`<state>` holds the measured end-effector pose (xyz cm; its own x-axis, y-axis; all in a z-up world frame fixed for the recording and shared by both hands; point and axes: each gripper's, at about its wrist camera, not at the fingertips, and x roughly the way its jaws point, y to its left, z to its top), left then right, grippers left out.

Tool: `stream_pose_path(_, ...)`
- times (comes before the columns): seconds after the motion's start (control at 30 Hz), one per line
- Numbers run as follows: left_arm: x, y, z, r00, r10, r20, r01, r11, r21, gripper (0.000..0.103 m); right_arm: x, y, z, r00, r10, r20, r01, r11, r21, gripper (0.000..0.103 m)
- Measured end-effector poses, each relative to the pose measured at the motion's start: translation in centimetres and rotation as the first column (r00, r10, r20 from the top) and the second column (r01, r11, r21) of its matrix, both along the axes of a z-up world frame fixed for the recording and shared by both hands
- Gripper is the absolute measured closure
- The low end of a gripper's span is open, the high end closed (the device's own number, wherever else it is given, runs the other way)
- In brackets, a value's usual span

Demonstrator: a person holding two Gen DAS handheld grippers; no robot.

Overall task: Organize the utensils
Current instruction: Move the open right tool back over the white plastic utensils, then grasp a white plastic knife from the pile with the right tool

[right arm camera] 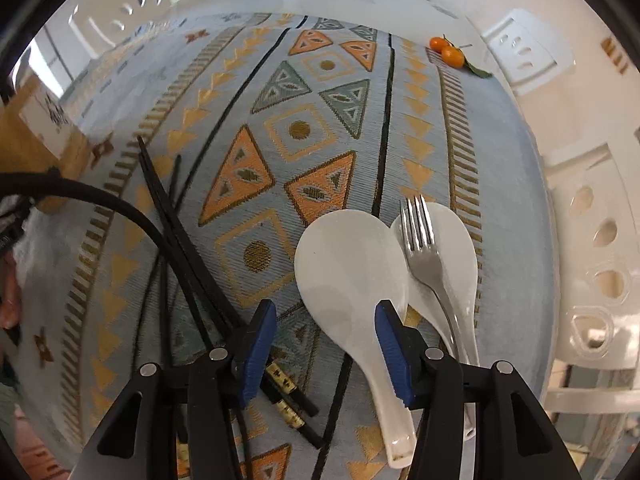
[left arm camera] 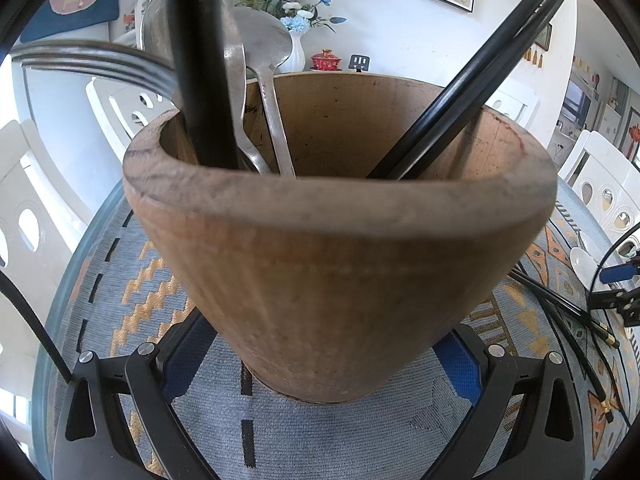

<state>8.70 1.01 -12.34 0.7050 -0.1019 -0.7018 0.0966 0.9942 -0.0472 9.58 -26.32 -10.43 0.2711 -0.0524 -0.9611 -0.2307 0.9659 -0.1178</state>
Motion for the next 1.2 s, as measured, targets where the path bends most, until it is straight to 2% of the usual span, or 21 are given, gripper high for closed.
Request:
stream_pose_path(0.1, 0.0, 0.0, 0.0, 1.0, 0.0, -0.002, 0.0, 1.0, -0.003, 0.002, 0.3, 0.1, -0.7, 1.0, 0.003, 0.003, -0.003, 1.0, -0.016, 0.05)
stream_pose_path(0.27, 0.1, 0.2, -0.1, 1.0, -0.001, -0.005, 0.0, 1.0, -0.005, 0.002, 1.2, -1.2, -0.6, 1.0, -0.013, -0.01, 0.014, 0.997, 0.072, 0.049)
stream_pose_path(0.37, 0.1, 0.2, -0.1, 1.0, 0.0, -0.005, 0.0, 1.0, -0.004, 0.001, 2.1, -2.0, -0.5, 0.999, -0.033, -0.018, 0.035, 0.996, 0.079, 0.062)
stream_pose_path(0.43, 0.1, 0.2, -0.1, 1.0, -0.001, -0.005, 0.001, 1.0, -0.005, 0.001, 2.7, -2.6, -0.4, 0.998, -0.048, -0.044, 0.053, 0.991, 0.121, 0.063)
stream_pose_path(0.47, 0.1, 0.2, -0.1, 1.0, -0.001, -0.005, 0.001, 1.0, -0.005, 0.001, 2.9, -3.0, -0.3, 0.997, -0.06, -0.057, 0.068, 0.987, 0.148, 0.066)
stream_pose_path(0.5, 0.2, 0.3, -0.2, 1.0, -0.001, -0.005, 0.001, 1.0, -0.006, 0.001, 3.0, -3.4, -0.1, 0.995, -0.072, -0.07, 0.083, 0.982, 0.169, 0.073)
stream_pose_path(0.63, 0.2, 0.2, -0.2, 1.0, -0.001, -0.005, 0.001, 1.0, -0.006, 0.001, 3.9, -5.9, 1.0, 0.983, -0.145, -0.113, 0.17, 0.95, 0.262, 0.081)
stream_pose_path(1.03, 0.2, 0.2, -0.2, 1.0, -0.001, -0.006, 0.001, 1.0, -0.006, 0.001, 3.4, -8.9, 2.0, 0.958, -0.254, -0.133, 0.279, 0.93, 0.239, 0.081)
stream_pose_path(1.13, 0.2, 0.2, -0.2, 1.0, 0.0, -0.006, 0.0, 1.0, -0.006, 0.0, 3.4, -8.7, 1.8, 0.957, -0.252, -0.144, 0.279, 0.935, 0.217, 0.075)
stream_pose_path(1.17, 0.2, 0.1, -0.2, 1.0, 0.001, -0.006, -0.001, 1.0, -0.005, 0.0, 3.5, -8.6, 1.7, 0.958, -0.247, -0.147, 0.275, 0.937, 0.217, 0.065)
stream_pose_path(1.2, 0.2, 0.1, -0.2, 1.0, 0.001, -0.006, -0.001, 1.0, -0.004, 0.0, 3.8, -8.3, 1.6, 0.96, -0.243, -0.14, 0.27, 0.938, 0.216, 0.05)
